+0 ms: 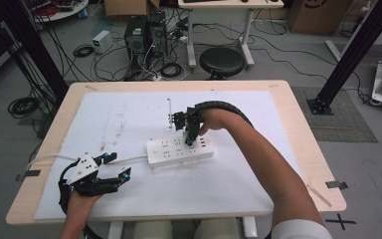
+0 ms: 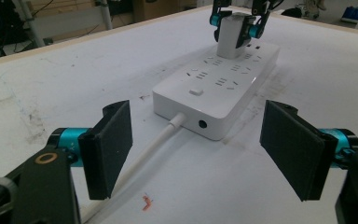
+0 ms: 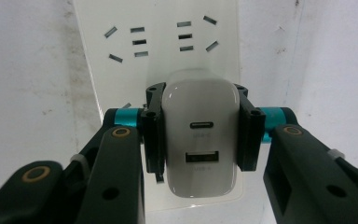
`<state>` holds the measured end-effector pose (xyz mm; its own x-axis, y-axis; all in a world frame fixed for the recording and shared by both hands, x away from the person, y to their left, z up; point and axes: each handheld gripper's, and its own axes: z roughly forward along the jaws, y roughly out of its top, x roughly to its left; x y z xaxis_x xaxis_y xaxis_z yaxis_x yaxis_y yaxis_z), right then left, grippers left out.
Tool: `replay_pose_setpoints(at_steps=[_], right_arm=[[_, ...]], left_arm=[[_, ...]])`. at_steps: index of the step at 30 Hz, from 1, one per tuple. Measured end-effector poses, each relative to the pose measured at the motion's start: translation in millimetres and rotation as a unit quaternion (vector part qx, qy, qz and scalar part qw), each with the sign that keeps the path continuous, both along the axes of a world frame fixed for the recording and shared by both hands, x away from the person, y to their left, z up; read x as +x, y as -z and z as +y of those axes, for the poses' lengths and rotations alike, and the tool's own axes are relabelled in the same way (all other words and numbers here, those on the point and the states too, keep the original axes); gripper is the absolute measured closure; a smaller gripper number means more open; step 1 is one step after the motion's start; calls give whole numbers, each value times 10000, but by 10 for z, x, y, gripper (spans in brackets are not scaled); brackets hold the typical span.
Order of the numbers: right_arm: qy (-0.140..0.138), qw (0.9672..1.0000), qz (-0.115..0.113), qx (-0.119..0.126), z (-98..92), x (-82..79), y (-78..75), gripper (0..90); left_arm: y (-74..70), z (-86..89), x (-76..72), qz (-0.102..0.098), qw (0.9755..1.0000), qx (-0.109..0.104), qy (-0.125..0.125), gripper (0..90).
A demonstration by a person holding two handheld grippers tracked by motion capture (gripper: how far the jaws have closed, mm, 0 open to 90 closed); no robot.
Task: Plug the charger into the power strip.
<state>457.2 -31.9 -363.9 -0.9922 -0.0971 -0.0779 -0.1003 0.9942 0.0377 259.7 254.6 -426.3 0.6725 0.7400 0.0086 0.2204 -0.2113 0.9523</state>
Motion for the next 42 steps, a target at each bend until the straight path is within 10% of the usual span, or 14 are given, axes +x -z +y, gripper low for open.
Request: replay_pose_setpoints(at_steps=[3, 7, 9, 10, 11, 12, 14, 16, 18, 19, 23, 35, 42], right_arm=[[-83, 10000, -22, 9, 6, 7, 5, 628], [536, 9982, 64, 272, -15, 21, 33, 427], [1063, 9889, 194, 1017, -136, 34, -37, 311], [1063, 9889, 194, 1017, -136, 34, -37, 311], [1378, 9791, 238, 1479, -242, 23, -110, 270], [1378, 9791, 238, 1479, -242, 23, -110, 270], [1839, 9609, 170, 2065, -435, -39, -198, 213], [2020, 9534, 154, 2234, -530, -57, -216, 213], [2020, 9534, 154, 2234, -530, -57, -216, 213], [2334, 9397, 0, 2499, -693, -102, -246, 214], [2512, 9261, -131, 2812, -869, -176, -284, 213], [2854, 9076, -180, 3075, -1422, -500, -238, 131], [3244, 8841, -476, 3330, -1752, -694, -147, 121]], left_arm=[[-1, 0, -4, 8, 10000, -27, -15, 253], [-35, 17, -36, -20, 10000, -27, -24, 253], [-44, 30, -46, -24, 10000, -19, -37, 253], [-47, 38, -53, -23, 10000, -34, -47, 253], [-49, 46, -56, -31, 10000, -18, -52, 253], [-48, 52, -60, -35, 10000, -40, -48, 253], [-42, 58, -75, -34, 9999, -88, -59, 253], [-33, 54, -88, -42, 9999, -119, -64, 253], [-26, 46, -92, -33, 9999, -135, -51, 253], [-25, 17, -100, -29, 9999, -130, -14, 253], [-46, -18, -104, -57, 9999, -119, 43, 253], [-59, -108, -103, -81, 9997, -141, 174, 253], [-59, -85, -104, -85, 9997, -148, 176, 253]])
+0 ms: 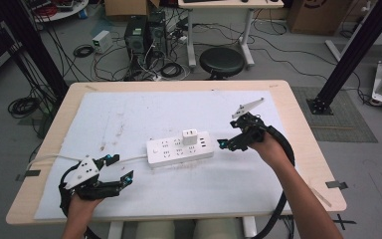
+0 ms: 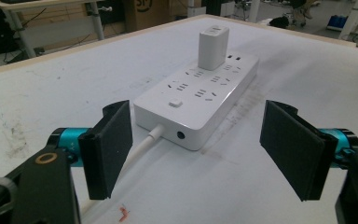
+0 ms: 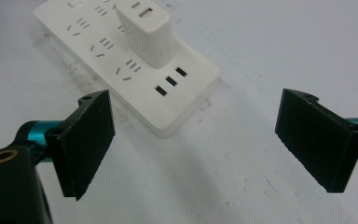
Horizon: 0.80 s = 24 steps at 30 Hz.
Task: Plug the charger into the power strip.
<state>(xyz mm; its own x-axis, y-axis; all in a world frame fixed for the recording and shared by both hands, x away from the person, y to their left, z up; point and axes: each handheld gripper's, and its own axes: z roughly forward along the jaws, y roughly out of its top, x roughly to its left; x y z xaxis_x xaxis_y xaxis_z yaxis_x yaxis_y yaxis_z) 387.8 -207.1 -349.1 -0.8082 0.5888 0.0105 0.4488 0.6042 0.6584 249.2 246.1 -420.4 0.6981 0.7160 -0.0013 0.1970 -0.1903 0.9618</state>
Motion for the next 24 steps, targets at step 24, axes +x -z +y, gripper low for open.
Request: replay_pose_setpoints(at_steps=[24], right_arm=[[1083, 9880, -699, 853, -591, -640, 493, 123]], left_arm=[[-21, 108, 37, -20, 9997, -152, -194, 253]])
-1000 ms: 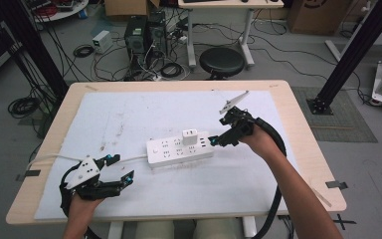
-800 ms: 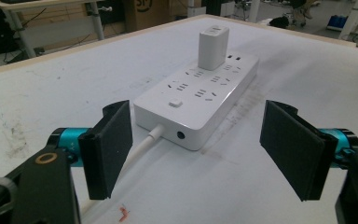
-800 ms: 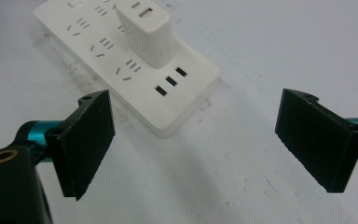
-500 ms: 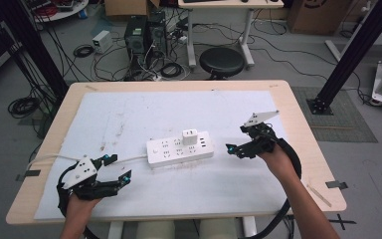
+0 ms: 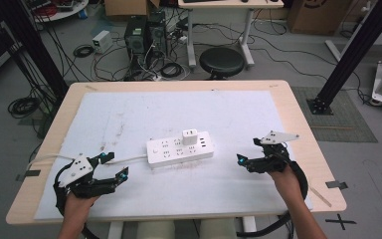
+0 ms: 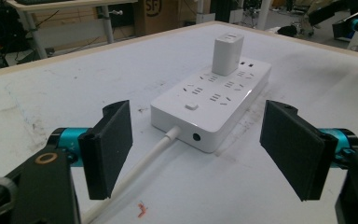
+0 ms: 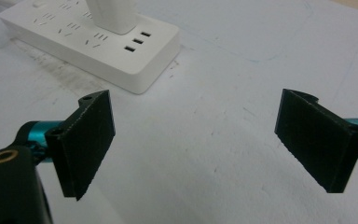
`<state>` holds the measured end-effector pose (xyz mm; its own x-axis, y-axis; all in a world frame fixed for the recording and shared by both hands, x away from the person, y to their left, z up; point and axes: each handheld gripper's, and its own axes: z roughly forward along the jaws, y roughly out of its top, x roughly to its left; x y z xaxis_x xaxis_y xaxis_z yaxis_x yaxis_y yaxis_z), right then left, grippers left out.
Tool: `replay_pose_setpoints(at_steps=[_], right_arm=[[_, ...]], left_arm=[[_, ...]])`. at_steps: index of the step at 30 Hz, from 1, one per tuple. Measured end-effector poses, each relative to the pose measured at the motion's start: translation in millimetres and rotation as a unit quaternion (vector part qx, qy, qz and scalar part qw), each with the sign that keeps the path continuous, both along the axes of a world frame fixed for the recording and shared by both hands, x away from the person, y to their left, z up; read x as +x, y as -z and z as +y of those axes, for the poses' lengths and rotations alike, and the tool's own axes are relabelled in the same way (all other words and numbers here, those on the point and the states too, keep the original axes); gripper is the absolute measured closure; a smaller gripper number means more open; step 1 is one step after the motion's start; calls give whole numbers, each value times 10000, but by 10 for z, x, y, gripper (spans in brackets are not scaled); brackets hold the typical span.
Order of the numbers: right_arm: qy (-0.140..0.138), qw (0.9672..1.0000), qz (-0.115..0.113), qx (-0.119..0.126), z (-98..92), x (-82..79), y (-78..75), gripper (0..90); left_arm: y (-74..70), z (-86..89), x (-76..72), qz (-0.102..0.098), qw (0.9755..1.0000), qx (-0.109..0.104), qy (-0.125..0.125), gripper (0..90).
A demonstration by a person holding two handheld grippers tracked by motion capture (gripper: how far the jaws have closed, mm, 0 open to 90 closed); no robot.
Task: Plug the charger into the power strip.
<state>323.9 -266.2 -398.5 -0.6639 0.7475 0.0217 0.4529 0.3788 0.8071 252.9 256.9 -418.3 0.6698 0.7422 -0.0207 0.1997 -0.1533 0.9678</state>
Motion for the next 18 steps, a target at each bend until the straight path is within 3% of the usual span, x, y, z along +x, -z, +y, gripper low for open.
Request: replay_pose_setpoints(at_steps=[5, 18], right_arm=[[81, 9999, -77, 40, -83, -50, 62, 123], [355, 9992, 6, 203, -218, -123, 157, 123]], left_arm=[[-17, -20, 11, -21, 10000, 21, 11, 253], [-44, -33, 56, 14, 10000, 26, 1, 253]])
